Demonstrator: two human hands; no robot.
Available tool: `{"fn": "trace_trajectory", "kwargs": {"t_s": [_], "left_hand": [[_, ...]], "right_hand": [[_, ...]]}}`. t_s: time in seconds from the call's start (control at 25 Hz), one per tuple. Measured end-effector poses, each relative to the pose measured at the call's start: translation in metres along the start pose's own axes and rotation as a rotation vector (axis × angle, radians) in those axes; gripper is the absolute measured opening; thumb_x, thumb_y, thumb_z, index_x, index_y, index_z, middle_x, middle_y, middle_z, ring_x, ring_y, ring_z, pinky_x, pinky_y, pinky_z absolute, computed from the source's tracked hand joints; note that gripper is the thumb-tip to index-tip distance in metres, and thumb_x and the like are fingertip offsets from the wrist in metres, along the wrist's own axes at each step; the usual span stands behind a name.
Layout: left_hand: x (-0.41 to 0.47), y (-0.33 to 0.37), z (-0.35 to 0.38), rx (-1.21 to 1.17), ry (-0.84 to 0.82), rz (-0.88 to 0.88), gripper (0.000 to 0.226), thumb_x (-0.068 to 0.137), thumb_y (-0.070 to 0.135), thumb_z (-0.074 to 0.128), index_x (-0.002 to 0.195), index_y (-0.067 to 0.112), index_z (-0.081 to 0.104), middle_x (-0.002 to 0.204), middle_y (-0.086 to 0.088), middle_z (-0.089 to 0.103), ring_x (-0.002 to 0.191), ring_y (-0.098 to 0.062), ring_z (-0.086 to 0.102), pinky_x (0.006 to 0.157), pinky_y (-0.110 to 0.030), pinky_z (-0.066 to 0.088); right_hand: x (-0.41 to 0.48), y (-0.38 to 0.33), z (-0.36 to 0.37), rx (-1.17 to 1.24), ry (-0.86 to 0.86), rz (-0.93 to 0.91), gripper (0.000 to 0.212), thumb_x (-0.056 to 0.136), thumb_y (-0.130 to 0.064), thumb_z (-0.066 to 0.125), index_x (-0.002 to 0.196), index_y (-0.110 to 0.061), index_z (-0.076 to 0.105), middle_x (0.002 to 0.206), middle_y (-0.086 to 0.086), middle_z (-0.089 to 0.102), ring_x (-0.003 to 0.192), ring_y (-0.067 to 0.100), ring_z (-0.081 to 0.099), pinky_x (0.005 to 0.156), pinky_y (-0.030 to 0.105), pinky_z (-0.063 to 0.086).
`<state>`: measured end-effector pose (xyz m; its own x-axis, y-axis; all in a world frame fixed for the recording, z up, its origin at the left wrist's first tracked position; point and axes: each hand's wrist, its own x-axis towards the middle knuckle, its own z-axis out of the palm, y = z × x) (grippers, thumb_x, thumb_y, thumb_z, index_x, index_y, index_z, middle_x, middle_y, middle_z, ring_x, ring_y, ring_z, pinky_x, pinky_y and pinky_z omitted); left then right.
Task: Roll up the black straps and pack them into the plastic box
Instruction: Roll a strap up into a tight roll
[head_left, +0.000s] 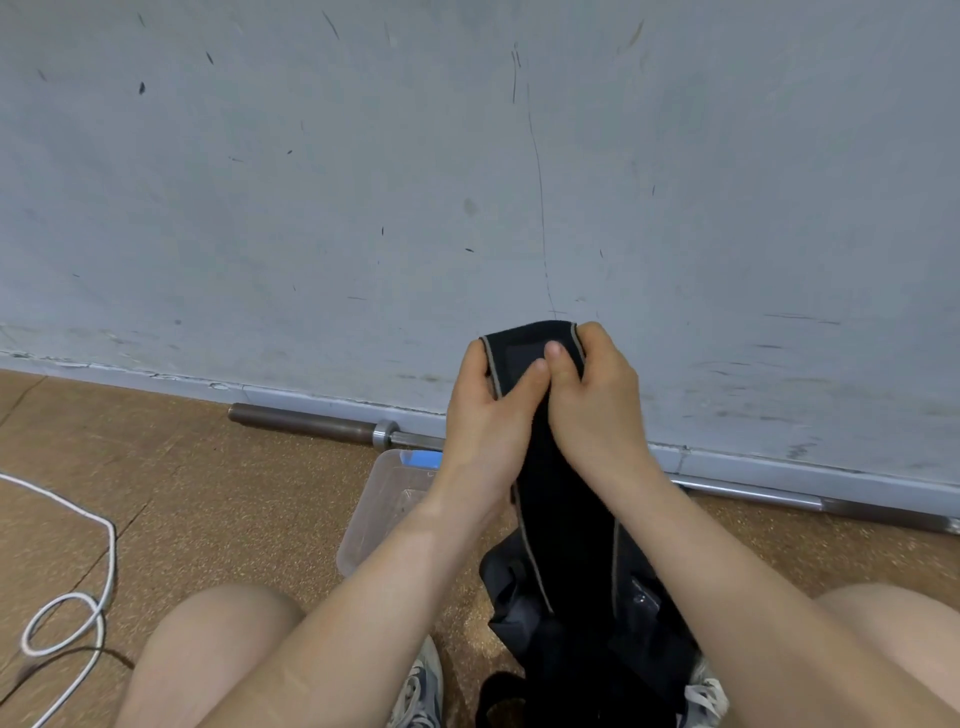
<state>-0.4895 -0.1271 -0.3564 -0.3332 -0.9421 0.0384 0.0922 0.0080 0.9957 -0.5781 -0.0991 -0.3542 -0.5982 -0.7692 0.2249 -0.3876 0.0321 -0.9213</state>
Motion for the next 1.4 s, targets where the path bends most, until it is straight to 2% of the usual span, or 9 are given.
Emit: {"fn": "trace_trajectory", "kwargs": {"t_s": [0.16, 0.32, 0.44, 0.56, 0.68, 0.84, 0.92, 1.08, 1.4], "left_hand": [[0.002, 0.01, -0.004, 0.202, -0.01, 0.058, 0.041, 0.095, 0.006, 0.054, 0.126, 0.031, 0.045, 0.098, -0.008, 0.066, 0.065, -0.016, 0.065, 0.053, -0.032, 0.054], [0.011, 0.018, -0.01, 0.086, 0.075, 0.071, 0.056, 0.091, -0.004, 0.05, 0.133, 0.029, 0.036, 0.092, -0.016, 0.062, 0.056, -0.02, 0.062, 0.054, -0.036, 0.056], [0.007, 0.026, -0.007, 0.022, -0.114, -0.047, 0.051, 0.092, -0.004, 0.054, 0.132, 0.024, 0.038, 0.083, -0.011, 0.06, 0.049, -0.017, 0.059, 0.051, -0.03, 0.054], [0.022, 0.038, -0.028, 0.513, -0.197, 0.026, 0.036, 0.095, 0.026, 0.051, 0.131, 0.028, 0.058, 0.089, 0.0, 0.07, 0.078, -0.018, 0.07, 0.069, -0.027, 0.055], [0.041, 0.033, -0.053, 1.138, -0.097, 0.284, 0.057, 0.093, 0.039, 0.039, 0.149, 0.03, 0.037, 0.15, -0.001, 0.045, 0.139, -0.021, 0.038, 0.111, -0.036, 0.033], [0.029, 0.023, -0.037, 0.73, 0.159, 0.206, 0.02, 0.097, 0.032, 0.047, 0.099, 0.018, 0.061, 0.097, -0.002, 0.065, 0.096, -0.025, 0.062, 0.082, -0.037, 0.047], [0.023, 0.029, -0.031, 0.45, -0.094, -0.075, 0.041, 0.098, 0.05, 0.044, 0.086, 0.015, 0.063, 0.076, -0.002, 0.07, 0.081, -0.027, 0.068, 0.077, -0.038, 0.053], [0.003, 0.015, -0.017, 0.293, -0.511, -0.115, 0.026, 0.095, 0.04, 0.053, 0.108, 0.023, 0.066, 0.1, 0.007, 0.076, 0.098, -0.008, 0.07, 0.089, -0.026, 0.053], [0.023, 0.003, -0.009, 0.08, -0.015, -0.129, 0.022, 0.103, 0.025, 0.047, 0.119, 0.011, 0.056, 0.111, -0.008, 0.07, 0.099, -0.019, 0.069, 0.076, -0.026, 0.056]], "right_hand": [[0.006, -0.009, -0.023, -0.638, -0.291, 0.012, 0.045, 0.101, -0.048, 0.038, 0.133, -0.017, 0.046, 0.124, 0.008, 0.048, 0.112, 0.026, 0.053, 0.085, 0.037, 0.042], [0.0, -0.019, -0.048, -0.138, -0.781, 0.219, 0.044, 0.087, -0.04, 0.07, 0.126, -0.037, 0.05, 0.115, -0.007, 0.061, 0.107, 0.011, 0.063, 0.095, 0.031, 0.048], [-0.005, 0.0, -0.032, -0.11, -0.646, 0.089, 0.048, 0.087, -0.015, 0.068, 0.126, -0.034, 0.05, 0.103, -0.007, 0.065, 0.097, 0.011, 0.065, 0.094, 0.035, 0.052], [-0.008, 0.009, -0.022, -0.114, -0.664, 0.145, 0.031, 0.085, 0.002, 0.059, 0.109, -0.018, 0.06, 0.098, 0.002, 0.071, 0.096, 0.02, 0.068, 0.09, 0.042, 0.055], [-0.006, 0.009, -0.033, 0.113, -0.815, 0.322, 0.036, 0.076, 0.003, 0.067, 0.107, -0.017, 0.064, 0.102, 0.007, 0.074, 0.096, 0.026, 0.071, 0.089, 0.045, 0.057], [0.006, 0.003, -0.039, 0.582, -0.418, 0.449, 0.022, 0.089, 0.003, 0.062, 0.109, -0.001, 0.069, 0.101, 0.018, 0.074, 0.083, 0.028, 0.072, 0.076, 0.037, 0.061], [0.013, 0.0, -0.047, 0.748, -0.278, 0.518, 0.021, 0.093, -0.003, 0.059, 0.111, 0.003, 0.068, 0.099, 0.022, 0.073, 0.078, 0.027, 0.072, 0.069, 0.034, 0.062], [0.018, -0.005, -0.054, 0.847, -0.171, 0.625, 0.021, 0.099, -0.014, 0.053, 0.105, 0.003, 0.066, 0.095, 0.021, 0.072, 0.077, 0.028, 0.072, 0.072, 0.039, 0.061], [0.004, -0.002, -0.04, 0.197, -0.452, 0.348, 0.024, 0.103, -0.029, 0.048, 0.118, -0.02, 0.064, 0.104, 0.002, 0.074, 0.097, 0.017, 0.071, 0.092, 0.042, 0.056]]}}
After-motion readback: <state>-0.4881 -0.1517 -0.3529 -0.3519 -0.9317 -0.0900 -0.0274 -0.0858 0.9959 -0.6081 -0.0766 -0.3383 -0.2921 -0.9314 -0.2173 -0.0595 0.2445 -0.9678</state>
